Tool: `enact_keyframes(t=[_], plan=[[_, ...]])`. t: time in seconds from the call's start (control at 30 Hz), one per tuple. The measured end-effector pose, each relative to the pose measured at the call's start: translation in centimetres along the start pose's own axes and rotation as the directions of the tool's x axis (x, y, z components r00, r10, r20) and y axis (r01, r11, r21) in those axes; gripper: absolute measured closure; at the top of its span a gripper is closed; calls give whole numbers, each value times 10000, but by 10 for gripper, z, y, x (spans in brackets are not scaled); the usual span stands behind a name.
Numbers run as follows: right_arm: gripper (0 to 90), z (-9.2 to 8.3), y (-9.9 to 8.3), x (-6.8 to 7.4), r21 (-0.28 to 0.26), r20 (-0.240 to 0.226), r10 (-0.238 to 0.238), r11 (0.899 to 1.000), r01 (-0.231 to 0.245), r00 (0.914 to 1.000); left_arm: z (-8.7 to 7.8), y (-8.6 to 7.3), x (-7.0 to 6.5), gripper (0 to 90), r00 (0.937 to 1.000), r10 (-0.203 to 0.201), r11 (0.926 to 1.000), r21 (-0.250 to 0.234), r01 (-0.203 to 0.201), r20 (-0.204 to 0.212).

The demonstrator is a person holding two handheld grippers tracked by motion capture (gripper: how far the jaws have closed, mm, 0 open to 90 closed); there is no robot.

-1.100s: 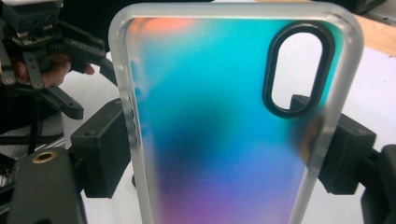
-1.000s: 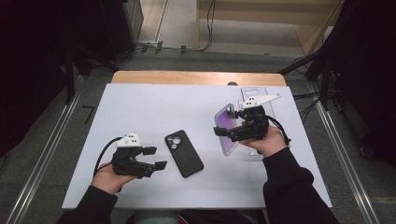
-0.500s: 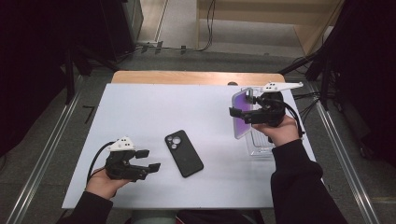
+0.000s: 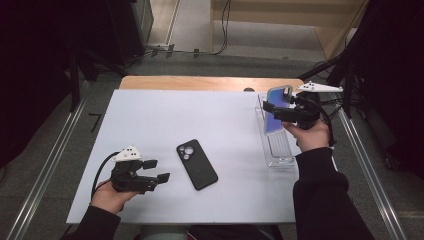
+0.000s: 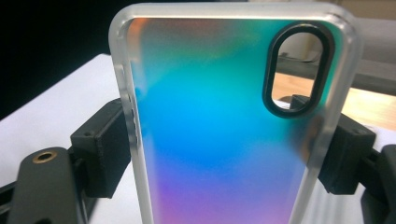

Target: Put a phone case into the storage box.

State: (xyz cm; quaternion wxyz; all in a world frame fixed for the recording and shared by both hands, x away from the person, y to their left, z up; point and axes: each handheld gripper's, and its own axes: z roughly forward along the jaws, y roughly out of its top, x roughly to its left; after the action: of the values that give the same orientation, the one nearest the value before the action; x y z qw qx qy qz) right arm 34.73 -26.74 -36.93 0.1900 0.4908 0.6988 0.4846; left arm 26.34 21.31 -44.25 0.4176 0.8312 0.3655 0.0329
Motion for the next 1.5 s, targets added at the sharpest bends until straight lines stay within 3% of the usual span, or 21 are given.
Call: enact_keyframes(t=[0.4,0.73,0.9,1.13,1.27,1.5], plan=[[161,26,-2,-31,-37,989,778,9970,-778,9921,4,0,-2,282,10000,22,10000,75,-23,93],[160,56,6,-52,35,1877,788,9967,-809,9791,6,2,-1,282,9998,61,9999,85,-63,175],[160,72,8,-64,-100,1932,1059,9943,-1059,9754,6,2,-1,282,9998,39,10000,60,-40,216],[160,95,10,-72,158,2501,737,9967,-802,9654,8,4,0,283,9996,55,10000,32,-56,290],[159,106,10,-78,72,2580,1087,9934,-1145,9600,8,5,0,283,9996,10,10000,8,-10,299],[156,122,6,-84,-42,2970,1205,9922,-1249,9472,9,5,-1,283,9994,77,10000,35,-78,352]])
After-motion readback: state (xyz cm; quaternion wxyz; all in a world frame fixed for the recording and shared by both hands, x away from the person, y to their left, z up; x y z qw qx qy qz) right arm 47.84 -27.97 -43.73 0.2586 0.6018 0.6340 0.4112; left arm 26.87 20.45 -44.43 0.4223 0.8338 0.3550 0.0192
